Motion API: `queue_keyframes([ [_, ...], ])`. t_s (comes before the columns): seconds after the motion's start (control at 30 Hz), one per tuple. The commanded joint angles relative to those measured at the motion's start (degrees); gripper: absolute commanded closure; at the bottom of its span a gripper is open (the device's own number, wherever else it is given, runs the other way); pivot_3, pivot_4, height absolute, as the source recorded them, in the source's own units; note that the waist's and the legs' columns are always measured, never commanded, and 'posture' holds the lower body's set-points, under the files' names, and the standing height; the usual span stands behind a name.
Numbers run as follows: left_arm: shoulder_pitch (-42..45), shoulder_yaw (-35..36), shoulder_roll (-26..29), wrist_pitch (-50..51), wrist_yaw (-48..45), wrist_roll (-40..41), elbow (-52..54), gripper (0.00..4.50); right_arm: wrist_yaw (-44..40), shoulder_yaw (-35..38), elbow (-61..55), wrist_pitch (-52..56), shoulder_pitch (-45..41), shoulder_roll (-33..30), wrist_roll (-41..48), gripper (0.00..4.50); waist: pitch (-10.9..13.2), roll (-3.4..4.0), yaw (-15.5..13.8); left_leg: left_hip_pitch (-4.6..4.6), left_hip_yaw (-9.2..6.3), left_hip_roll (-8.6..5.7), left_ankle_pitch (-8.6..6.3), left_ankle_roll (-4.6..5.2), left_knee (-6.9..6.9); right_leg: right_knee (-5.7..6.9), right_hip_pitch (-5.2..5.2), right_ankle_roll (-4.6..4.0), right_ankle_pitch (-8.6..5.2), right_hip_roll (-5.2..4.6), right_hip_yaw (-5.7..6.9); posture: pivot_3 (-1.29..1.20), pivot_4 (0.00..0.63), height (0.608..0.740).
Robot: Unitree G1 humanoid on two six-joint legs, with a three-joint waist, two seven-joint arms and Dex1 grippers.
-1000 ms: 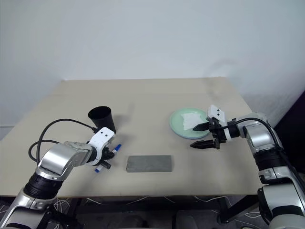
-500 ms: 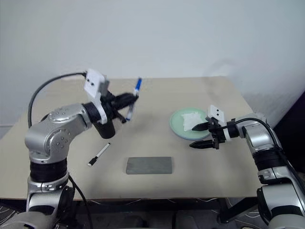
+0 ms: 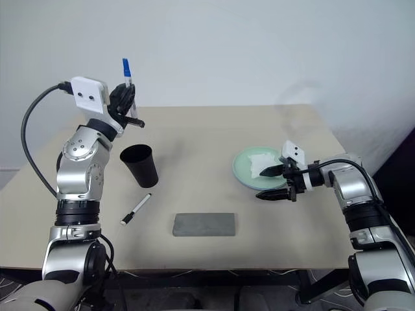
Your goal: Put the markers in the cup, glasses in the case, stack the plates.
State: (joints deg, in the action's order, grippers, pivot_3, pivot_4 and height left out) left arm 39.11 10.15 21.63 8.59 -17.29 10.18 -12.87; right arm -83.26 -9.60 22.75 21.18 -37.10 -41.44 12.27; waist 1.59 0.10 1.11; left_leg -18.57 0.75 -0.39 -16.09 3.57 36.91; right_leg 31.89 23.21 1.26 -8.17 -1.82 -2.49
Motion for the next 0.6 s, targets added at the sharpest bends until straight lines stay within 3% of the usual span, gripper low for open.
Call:
queue_keyframes([
  [0.03,0.1,1.25,0.51,-3.8,0.13,-0.27,-2.3,4.4,0.12,2.5,-2.86,0.95,-0.35,-0.37,2.3,0.0,0.0,0.0,0.0,-0.01,0.0,-0.02,0.0,0.0,0.0,-0.01,0.0,0.07,0.05,-0.01,-0.01,0.0,0.0,0.735],
  [0.33,-5.08,1.45,0.59,-6.48,-0.93,0.14,-5.19,4.4,0.86,9.23,-7.36,7.59,-2.61,0.4,11.46,0.0,-0.01,0.0,0.01,-0.02,-0.01,0.01,-0.01,-0.01,-0.01,-0.06,0.02,0.18,0.18,-0.05,0.03,0.0,0.0,0.735],
  [0.6,-8.3,1.1,-0.61,-6.15,-0.47,0.42,-4.54,4.4,1.64,10.9,-8.64,8.91,-3.41,0.01,13.68,0.0,-0.02,0.0,0.02,-0.02,0.04,0.05,-0.01,-0.02,-0.01,-0.05,0.02,0.18,0.19,-0.06,0.05,0.0,0.0,0.735],
])
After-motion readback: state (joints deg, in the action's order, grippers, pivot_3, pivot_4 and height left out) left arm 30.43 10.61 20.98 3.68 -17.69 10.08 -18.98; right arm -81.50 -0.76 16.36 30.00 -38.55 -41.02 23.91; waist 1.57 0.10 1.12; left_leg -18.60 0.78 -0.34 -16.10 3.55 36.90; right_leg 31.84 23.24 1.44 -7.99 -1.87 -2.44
